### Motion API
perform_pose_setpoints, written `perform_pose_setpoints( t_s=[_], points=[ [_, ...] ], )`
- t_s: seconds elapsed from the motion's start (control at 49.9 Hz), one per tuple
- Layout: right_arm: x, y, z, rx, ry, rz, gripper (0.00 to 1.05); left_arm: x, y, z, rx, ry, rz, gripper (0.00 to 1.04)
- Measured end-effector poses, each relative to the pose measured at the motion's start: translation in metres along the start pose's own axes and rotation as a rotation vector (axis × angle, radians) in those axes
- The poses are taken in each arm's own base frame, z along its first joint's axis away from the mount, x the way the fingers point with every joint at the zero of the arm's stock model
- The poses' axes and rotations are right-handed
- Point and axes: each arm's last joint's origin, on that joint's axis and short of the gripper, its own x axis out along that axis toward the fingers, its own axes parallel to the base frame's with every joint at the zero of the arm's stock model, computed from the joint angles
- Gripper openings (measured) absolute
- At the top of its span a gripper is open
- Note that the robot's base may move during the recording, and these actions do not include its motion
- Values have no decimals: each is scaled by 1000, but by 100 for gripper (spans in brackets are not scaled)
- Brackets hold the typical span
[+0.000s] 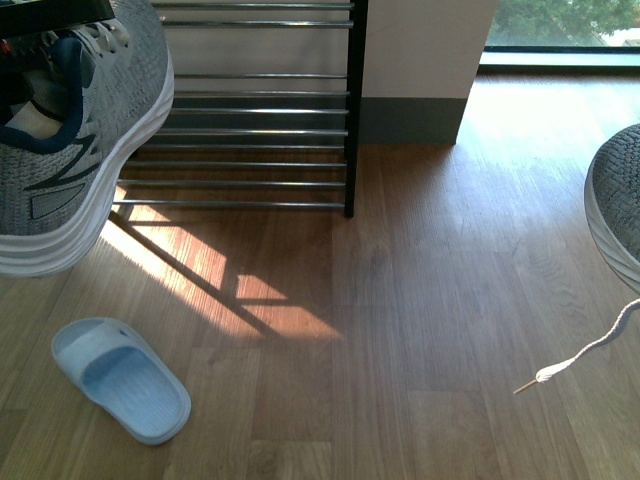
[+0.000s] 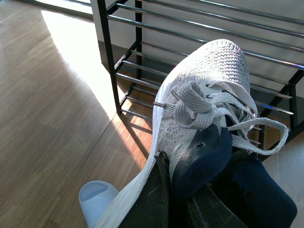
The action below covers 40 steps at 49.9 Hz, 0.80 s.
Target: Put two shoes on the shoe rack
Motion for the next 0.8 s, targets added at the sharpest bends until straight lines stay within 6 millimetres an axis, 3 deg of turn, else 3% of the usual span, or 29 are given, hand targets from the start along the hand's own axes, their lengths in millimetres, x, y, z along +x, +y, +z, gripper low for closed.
perform_pose_setpoints(
  t_s=[0.801],
  points=[
    [0,0,0,0,0,1,1,0,0,0,1,1,0,2]
  ],
)
